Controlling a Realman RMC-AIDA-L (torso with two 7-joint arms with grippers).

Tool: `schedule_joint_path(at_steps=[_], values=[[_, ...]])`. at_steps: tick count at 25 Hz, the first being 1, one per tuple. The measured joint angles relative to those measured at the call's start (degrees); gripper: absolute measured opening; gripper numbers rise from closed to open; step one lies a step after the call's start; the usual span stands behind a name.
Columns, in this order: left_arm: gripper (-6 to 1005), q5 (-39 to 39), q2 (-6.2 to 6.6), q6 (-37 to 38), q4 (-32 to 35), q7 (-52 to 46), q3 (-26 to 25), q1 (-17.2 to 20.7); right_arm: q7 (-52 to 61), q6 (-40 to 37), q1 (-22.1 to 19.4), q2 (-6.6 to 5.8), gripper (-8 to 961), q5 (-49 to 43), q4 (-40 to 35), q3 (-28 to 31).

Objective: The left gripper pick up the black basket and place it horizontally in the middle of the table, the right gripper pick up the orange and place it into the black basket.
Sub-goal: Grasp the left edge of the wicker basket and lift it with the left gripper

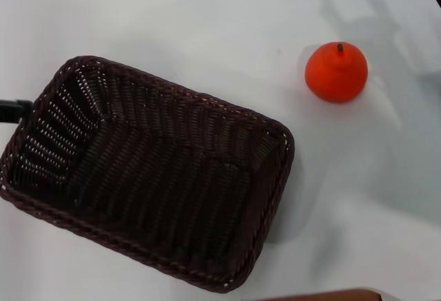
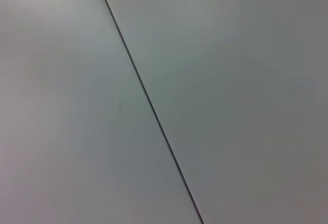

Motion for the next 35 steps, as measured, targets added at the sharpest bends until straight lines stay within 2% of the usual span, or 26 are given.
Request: schedule_joint_path(at_steps=[3,16,28,35], values=[[829,1.19,0.02,0.05,1.08,-1.57,2.58,-0.75,0.00,-0.46,0.44,0.06,927,0.00,0.00,0.44],[835,6.53,-0.07,5.92,10.55,-3.90,9.14,-2.53,0.29,-0.58,1.58,0.08,926,-0.09,-0.15,0.32],[750,10.10,-0.16,4.80,15.31,-7.14,13.02,-4.77,0.36,-1.82,1.75,-0.06,926,-0.35,-0.07,0.24],[404,10.93,-0.19,6.29,16.08,-11.50,13.37,-4.87,0.50,-1.91,1.69,-0.19,925,-0.12,0.87,0.41]])
